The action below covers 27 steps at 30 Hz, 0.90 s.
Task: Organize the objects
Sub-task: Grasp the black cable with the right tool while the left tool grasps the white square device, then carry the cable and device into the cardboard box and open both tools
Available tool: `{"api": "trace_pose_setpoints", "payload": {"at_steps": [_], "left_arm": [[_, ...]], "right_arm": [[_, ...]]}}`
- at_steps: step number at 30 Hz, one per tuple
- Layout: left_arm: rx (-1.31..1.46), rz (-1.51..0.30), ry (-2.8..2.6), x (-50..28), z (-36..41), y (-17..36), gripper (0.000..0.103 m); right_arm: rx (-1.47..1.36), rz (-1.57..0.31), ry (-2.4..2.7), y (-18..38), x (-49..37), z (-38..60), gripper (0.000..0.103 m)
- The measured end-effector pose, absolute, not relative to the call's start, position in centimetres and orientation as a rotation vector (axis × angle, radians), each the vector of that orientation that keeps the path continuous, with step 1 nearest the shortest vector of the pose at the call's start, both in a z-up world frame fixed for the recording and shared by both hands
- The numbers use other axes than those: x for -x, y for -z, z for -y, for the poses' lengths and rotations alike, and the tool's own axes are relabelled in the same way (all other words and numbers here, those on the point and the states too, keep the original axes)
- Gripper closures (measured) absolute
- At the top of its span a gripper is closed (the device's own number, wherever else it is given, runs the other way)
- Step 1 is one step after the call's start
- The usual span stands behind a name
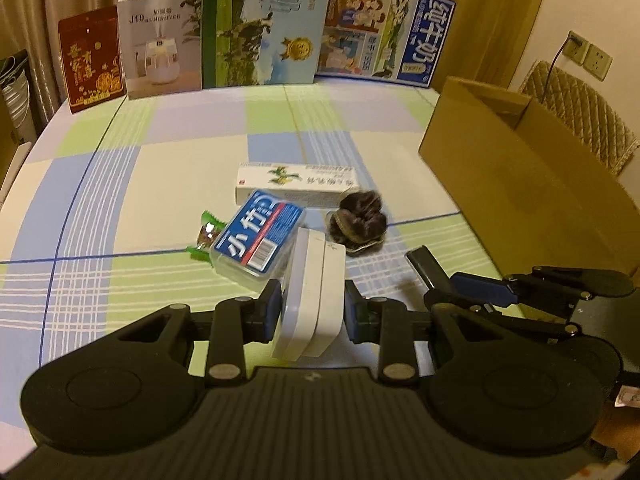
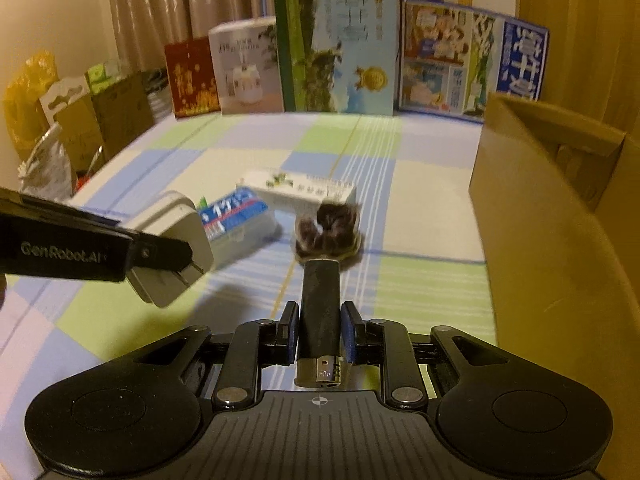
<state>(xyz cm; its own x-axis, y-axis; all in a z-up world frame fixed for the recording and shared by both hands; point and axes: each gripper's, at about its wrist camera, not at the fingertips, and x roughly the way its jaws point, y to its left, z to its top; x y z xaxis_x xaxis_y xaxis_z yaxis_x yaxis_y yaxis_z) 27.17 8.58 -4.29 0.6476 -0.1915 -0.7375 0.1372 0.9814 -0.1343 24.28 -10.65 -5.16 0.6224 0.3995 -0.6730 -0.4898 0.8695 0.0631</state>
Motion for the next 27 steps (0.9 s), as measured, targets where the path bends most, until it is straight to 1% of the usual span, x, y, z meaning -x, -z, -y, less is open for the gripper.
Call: {"api": "trace_pose_setpoints", "payload": {"at_steps": [11,18,27], "left_arm": [[0.08,-0.753,0.215,-24.0,-6.0,-0.1,0.076],[0.051,-0.739,0.251,-21.8,-3.1,-1.3,0.076],[0.043,-0.708,0.3,-21.5,-0.3,-2.7,0.076]], "right_arm": [[0.088,-0.65,-0.463,0.2,-20.6,14.6,0.084],[0.091,-0.618,-0.438,-1.2,-18.4,16.9,0.084],[0.045,-0.583,-0.371,-4.1,-17.5,20.4,0.084]]}}
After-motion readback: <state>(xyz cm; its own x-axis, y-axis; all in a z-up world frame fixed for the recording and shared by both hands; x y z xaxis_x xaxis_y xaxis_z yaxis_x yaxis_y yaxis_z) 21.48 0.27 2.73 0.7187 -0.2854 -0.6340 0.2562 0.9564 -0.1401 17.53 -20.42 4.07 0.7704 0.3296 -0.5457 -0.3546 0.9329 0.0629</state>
